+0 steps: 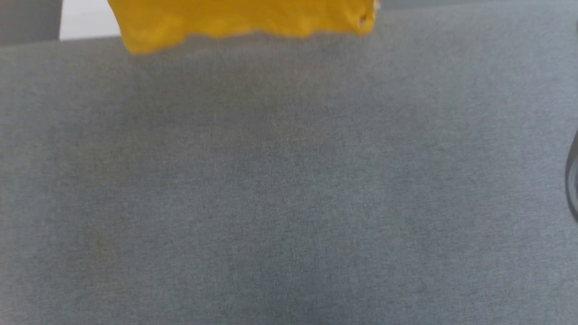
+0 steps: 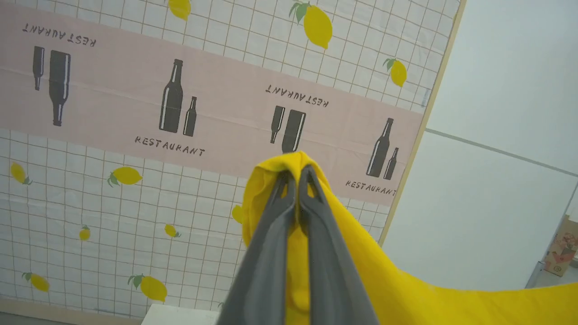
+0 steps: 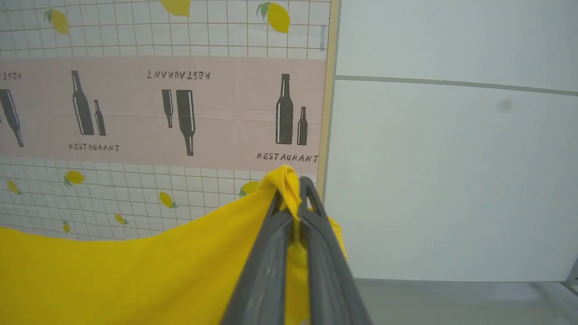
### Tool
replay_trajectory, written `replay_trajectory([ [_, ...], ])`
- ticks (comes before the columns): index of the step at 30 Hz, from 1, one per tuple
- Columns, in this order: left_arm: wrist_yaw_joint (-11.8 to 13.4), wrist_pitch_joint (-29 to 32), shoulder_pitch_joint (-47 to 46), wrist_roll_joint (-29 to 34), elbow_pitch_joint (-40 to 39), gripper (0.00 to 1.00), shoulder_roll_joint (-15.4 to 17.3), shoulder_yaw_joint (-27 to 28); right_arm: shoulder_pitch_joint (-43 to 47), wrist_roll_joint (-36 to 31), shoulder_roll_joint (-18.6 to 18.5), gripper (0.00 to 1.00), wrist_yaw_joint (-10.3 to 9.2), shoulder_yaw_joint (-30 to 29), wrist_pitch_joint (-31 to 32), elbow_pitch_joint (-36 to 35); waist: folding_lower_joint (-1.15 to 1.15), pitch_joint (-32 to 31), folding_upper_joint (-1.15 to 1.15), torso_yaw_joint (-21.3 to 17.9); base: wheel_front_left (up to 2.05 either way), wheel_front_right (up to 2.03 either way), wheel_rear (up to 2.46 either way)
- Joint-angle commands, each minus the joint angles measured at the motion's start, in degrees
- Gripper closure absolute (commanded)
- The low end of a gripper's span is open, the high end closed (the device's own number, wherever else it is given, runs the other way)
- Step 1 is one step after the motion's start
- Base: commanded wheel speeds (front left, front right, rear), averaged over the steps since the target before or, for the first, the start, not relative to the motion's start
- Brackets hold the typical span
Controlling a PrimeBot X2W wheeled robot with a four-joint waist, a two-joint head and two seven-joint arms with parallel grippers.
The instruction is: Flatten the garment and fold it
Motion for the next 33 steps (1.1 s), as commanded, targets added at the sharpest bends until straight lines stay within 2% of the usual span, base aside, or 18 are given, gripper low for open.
replay_trajectory([
  [1, -0.6, -1.6, -2.4, -0.4, -0.2, 1.00, -0.2, 0.6, -1.5, -1.4, 0.0, 1.00, -0.09, -0.8, -1.4, -0.2, -0.01, 4.8, 0.00, 0.6, 0.00, 0.00, 0.00],
  [4, -1.9, -4.9, -4.8, -0.5, 0.4, 1.00, -1.2, 0.9, -3.2, -3.9, 0.0, 1.00, -0.09, -1.7, -4.1, -0.6, -0.01, 7.4, 0.00, 1.3, 0.00, 0.00, 0.00],
  [10, -4.8, -7.5, -6.8, -1.3, 4.2, 1.00, -2.7, 0.4, -5.1, -5.0, 0.0, 1.00, -0.09, -0.9, -7.3, 1.2, -0.01, 10.9, 0.00, 2.7, 0.00, 0.00, 0.00],
  [19, -8.8, -9.1, -5.2, -2.6, 9.0, 1.00, -0.8, -0.2, -4.2, -6.6, 0.0, 1.00, -0.09, 1.6, -8.3, 2.4, -0.01, 13.1, 0.00, 3.6, 0.00, 0.00, 0.00],
  [25, -10.2, -6.4, -2.8, -5.2, 10.9, 1.00, 0.2, -2.3, -1.1, -8.4, 0.0, 1.00, -0.09, 2.7, -5.8, 1.8, -0.01, 10.8, 0.00, 5.0, 0.00, 0.00, 0.00],
  [27, -10.4, -4.4, -1.5, -6.9, 10.8, 1.00, 0.7, -3.1, 0.1, -8.5, 0.0, 1.00, -0.09, 3.5, -4.8, 1.5, -0.01, 9.9, 0.00, 5.5, 0.00, 0.00, 0.00],
  [28, -10.5, -0.7, 1.8, -9.4, 7.9, 1.00, 2.2, -6.2, 2.9, -6.8, 0.0, 1.00, -0.09, 6.6, -3.1, 1.8, -0.01, 8.6, 0.00, 6.2, 0.00, 0.00, 0.00],
  [33, -10.5, 2.0, 10.1, -16.2, -1.8, 1.00, 7.3, -9.3, 8.4, -0.1, 0.0, 1.00, -0.09, 8.8, -1.0, -1.7, -0.01, 6.9, 0.00, 7.4, 0.00, 0.00, 0.00],
])
